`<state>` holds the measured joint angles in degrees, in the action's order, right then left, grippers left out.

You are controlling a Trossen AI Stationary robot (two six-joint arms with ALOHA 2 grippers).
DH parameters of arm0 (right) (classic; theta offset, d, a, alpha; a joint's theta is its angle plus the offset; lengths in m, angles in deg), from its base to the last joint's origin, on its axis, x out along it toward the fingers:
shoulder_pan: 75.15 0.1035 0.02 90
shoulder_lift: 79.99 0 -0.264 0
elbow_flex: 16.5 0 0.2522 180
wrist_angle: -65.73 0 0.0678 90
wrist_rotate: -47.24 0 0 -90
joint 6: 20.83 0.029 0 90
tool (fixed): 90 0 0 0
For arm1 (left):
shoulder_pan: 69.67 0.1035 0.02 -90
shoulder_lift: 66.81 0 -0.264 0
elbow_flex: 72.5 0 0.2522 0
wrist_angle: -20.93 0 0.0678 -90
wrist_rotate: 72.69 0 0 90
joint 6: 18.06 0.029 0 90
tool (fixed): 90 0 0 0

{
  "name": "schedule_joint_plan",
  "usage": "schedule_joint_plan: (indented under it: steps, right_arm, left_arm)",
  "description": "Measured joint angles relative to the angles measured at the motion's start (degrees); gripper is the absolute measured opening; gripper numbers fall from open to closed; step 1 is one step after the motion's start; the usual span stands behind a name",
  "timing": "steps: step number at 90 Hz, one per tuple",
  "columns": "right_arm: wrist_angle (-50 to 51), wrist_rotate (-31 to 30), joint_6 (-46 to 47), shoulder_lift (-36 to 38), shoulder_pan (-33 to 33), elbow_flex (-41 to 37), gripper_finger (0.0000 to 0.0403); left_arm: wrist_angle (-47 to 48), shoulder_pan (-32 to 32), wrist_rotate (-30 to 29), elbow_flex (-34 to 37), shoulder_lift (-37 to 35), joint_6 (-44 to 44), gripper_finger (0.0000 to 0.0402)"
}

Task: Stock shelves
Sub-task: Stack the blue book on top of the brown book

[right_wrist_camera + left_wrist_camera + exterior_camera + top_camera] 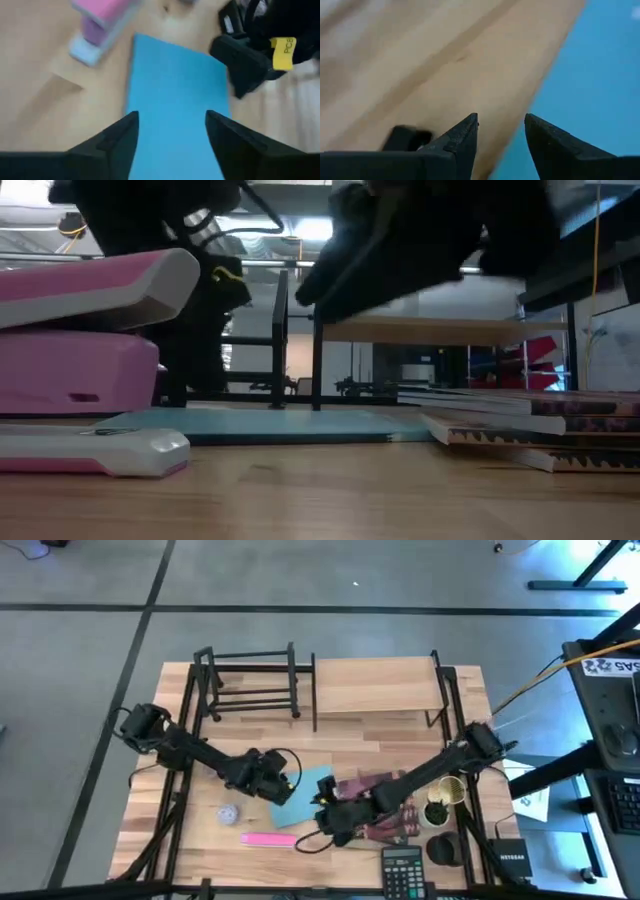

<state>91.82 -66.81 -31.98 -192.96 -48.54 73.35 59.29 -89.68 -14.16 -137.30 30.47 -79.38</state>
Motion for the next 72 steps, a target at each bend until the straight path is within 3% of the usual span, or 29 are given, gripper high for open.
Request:
schedule_joint_plan:
  steps: [27, 41, 63, 72]
  right_arm:
    - [-0.55, -4.30, -5.64, -5.23, -0.48, 2.06, 0.0257]
    - [-1.27, -0.33, -5.93, -6.01, -1.20, 2.06, 0.0257]
    - [-2.19, 7.30, -5.82, -8.72, -2.77, 2.15, 0.0257]
    - [-3.07, 7.31, -5.01, -9.86, -3.04, 2.21, 0.0257]
  left_arm:
    - [-6.77, 1.23, 1.21, 4.07, 0.15, 0.00, 0.0120]
    - [-12.35, 2.35, 0.46, 6.53, 0.09, 0.57, 0.0119]
    - [-11.63, 2.54, -0.97, 6.57, 0.11, 1.28, 0.0119]
    - [-11.49, 2.54, -1.03, 6.58, 0.11, 0.70, 0.0119]
